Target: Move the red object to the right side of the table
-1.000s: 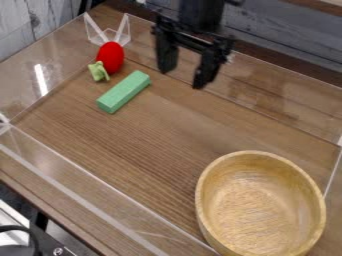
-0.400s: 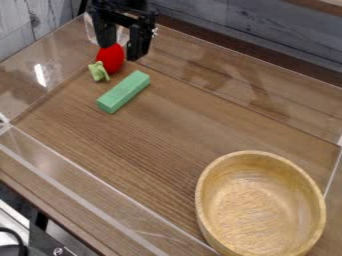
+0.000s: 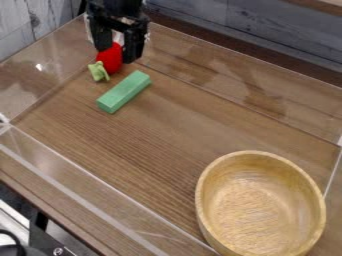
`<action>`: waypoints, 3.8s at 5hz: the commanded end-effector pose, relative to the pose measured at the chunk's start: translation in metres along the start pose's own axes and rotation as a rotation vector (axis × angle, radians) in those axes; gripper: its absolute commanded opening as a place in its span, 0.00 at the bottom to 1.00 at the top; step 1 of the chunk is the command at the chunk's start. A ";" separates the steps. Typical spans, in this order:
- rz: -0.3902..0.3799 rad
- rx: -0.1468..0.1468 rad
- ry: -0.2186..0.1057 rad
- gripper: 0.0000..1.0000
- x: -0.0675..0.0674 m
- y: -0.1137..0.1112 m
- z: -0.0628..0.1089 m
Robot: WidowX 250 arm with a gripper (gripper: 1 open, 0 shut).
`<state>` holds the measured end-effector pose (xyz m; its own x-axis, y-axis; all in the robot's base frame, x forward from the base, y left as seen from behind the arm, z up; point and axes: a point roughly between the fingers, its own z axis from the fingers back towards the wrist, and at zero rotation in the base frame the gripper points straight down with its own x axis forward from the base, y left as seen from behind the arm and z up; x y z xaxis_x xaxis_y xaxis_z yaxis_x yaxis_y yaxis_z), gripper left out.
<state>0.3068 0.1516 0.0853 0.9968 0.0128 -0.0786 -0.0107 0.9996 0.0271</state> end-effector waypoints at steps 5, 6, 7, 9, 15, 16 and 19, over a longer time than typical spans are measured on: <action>0.082 0.023 -0.083 1.00 0.033 0.038 -0.010; 0.093 0.015 -0.091 1.00 0.037 0.040 -0.011; 0.104 0.005 -0.098 1.00 0.039 0.041 -0.009; 0.124 0.000 -0.100 1.00 0.044 0.043 -0.011; 0.156 -0.007 -0.095 0.00 0.050 0.045 -0.013; 0.159 -0.017 -0.119 0.00 0.049 0.043 0.003; 0.118 -0.084 -0.198 0.00 0.048 0.016 0.066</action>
<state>0.3545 0.1650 0.1098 0.9900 0.1401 0.0160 -0.1380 0.9859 -0.0948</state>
